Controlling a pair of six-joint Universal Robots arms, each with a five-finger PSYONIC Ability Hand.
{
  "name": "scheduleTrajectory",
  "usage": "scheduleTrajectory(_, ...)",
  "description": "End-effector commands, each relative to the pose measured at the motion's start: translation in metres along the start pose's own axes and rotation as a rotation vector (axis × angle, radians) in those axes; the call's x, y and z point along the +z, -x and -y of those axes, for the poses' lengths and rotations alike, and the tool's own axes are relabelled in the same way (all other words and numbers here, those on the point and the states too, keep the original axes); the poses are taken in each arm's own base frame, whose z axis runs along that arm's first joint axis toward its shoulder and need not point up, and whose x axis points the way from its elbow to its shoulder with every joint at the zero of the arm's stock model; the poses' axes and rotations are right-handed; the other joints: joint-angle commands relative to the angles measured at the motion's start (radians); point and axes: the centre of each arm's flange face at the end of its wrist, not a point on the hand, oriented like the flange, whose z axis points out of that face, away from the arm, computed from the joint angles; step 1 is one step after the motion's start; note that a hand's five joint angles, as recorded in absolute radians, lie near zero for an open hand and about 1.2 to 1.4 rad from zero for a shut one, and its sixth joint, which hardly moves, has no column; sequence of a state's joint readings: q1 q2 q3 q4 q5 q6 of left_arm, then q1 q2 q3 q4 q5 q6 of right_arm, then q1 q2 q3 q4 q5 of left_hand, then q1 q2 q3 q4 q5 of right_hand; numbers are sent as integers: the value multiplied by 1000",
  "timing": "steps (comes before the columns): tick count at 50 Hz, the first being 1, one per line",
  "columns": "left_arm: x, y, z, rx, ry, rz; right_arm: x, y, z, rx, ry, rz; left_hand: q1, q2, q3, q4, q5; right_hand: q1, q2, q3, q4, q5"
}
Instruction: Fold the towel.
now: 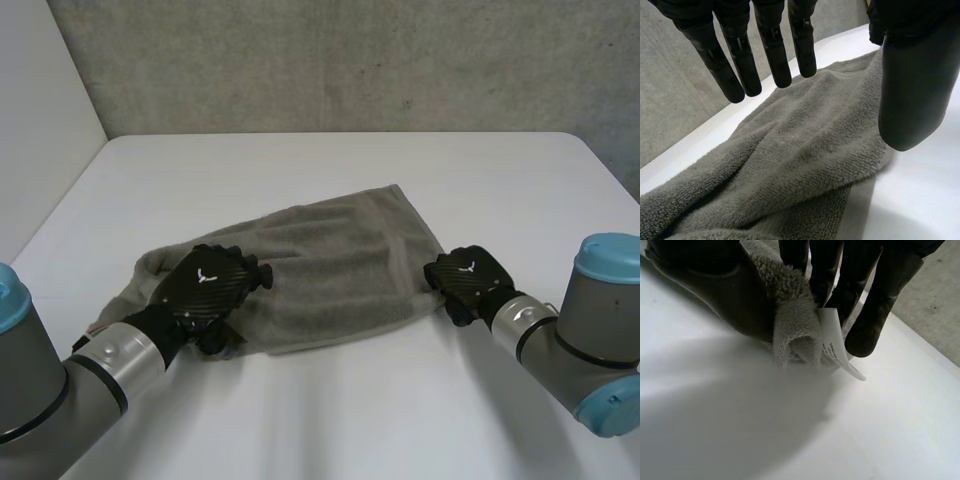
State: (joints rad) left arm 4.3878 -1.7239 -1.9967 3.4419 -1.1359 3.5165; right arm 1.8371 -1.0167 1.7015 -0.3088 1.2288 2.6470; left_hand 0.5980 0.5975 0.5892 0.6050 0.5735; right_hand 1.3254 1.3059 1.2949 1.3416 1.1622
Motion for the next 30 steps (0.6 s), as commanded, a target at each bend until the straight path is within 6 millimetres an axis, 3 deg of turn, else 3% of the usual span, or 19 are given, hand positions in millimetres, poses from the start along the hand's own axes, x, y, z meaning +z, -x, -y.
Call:
scheduleTrajectory(1,-1,-8,1,-31,-3,-9,-13,-20,25,54,-55,-75,-97,-96,-88,-104,-247,71,90,101,55,60)
scheduleTrajectory(6,-1,-12,0,-102,12,18,-28,-35,42,141,-95,-130,-94,-93,-85,-101,-244,71,90,101,55,60)
scheduleTrajectory(8,1,-15,-9,-133,51,36,-39,-56,47,179,-106,-192,-79,-79,-70,-86,-229,71,90,101,55,60)
scheduleTrajectory(9,1,-15,-9,-134,51,36,-39,-56,47,179,-106,-193,-79,-79,-70,-86,-229,71,90,101,55,60)
scheduleTrajectory(11,2,-17,-14,-135,74,41,-48,-82,42,198,-86,-267,-67,-67,-59,-74,-217,71,90,101,55,60)
scheduleTrajectory(16,6,-27,-35,-140,163,53,-50,-104,37,208,-78,-324,3,4,12,-4,-147,71,90,101,55,60)
scheduleTrajectory(24,11,-32,-46,-140,203,52,-38,-104,22,226,-35,-308,144,144,153,137,-6,71,90,101,55,60)
scheduleTrajectory(30,16,-32,-49,-141,208,49,-36,-106,20,229,-31,-311,129,130,138,122,-21,71,90,101,55,60)
